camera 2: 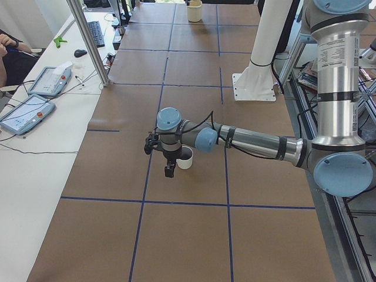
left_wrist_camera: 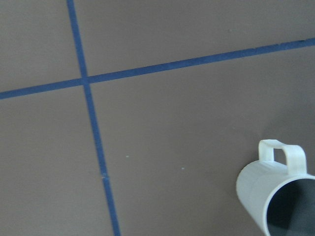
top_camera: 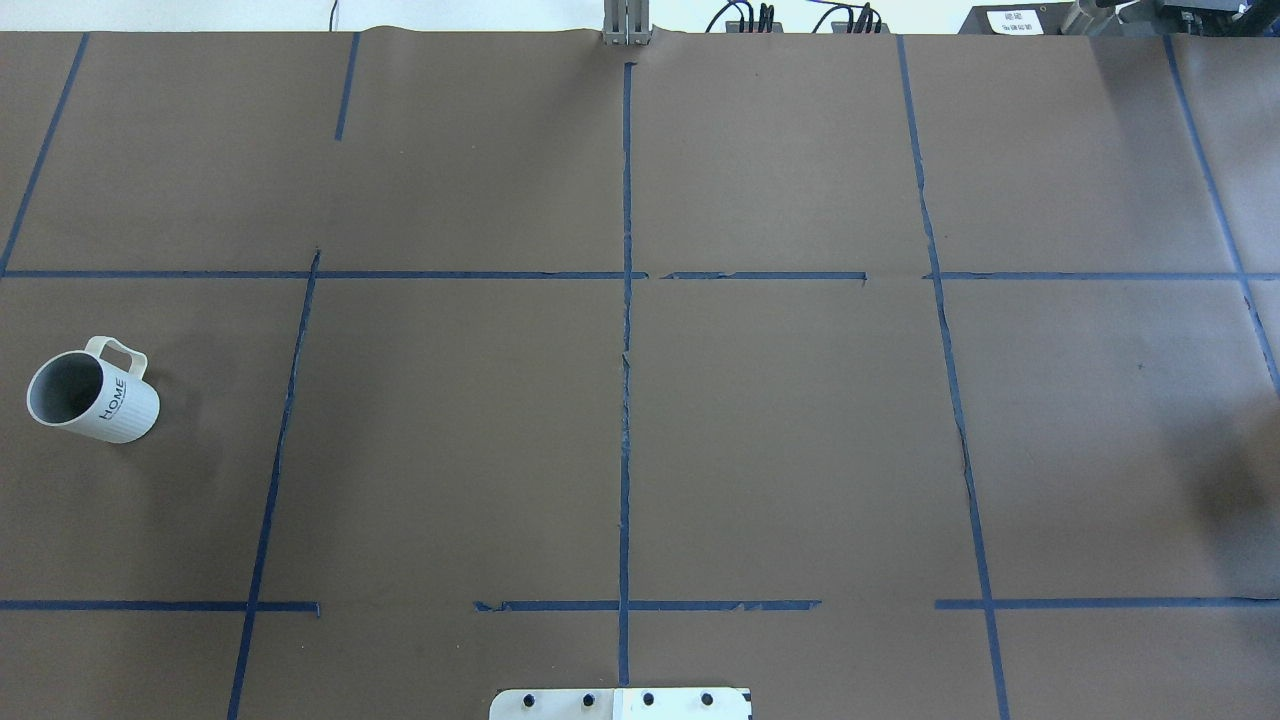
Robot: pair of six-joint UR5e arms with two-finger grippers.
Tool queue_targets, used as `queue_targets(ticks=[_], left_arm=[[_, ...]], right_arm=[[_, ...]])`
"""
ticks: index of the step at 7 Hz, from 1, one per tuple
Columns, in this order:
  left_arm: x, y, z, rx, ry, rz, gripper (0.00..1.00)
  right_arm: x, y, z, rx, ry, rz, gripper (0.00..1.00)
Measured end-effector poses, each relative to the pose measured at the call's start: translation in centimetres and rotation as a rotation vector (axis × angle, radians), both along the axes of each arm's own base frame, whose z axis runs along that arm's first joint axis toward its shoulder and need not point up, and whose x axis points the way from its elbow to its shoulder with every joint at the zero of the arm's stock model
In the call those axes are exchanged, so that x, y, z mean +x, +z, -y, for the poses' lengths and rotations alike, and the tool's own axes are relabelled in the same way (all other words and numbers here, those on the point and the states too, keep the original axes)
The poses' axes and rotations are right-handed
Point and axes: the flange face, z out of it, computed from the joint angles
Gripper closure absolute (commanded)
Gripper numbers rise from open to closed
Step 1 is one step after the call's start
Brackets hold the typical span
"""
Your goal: Left arm hands cup to right arm to dump lemon
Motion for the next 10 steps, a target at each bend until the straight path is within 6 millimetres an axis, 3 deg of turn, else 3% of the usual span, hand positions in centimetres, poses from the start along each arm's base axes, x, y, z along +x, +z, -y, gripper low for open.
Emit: queue_targets(ticks=[1, 2, 3, 6, 10], left_arm=[[-3.6, 1.5, -1.6, 0.001, -0.004, 0.009, 0.0], [-5.9, 2.9, -3.5, -0.017, -0.027, -0.002, 0.0], [-6.8, 3.7, -4.9, -0.036, -0.041, -0.037, 0.0], [-7.0, 3.9, -5.7, -0.058, -0.05, -0.085, 0.0], [-7.0, 3.0, -5.9, -0.037, -0.046, -0.083, 0.0]], right_arm=[[1.0, 1.7, -1.7, -0.014, -0.003, -0.006, 0.0], [1.7, 3.4, -3.5, -0.042, 0.001, -0.009, 0.0], [2.5, 5.0, -5.2, -0.078, 0.014, -0.01, 0.0], [3.3, 6.6, -7.5, -0.131, 0.041, -0.005, 0.0], [3.4, 6.8, -7.8, -0.202, 0.075, -0.013, 0.0]])
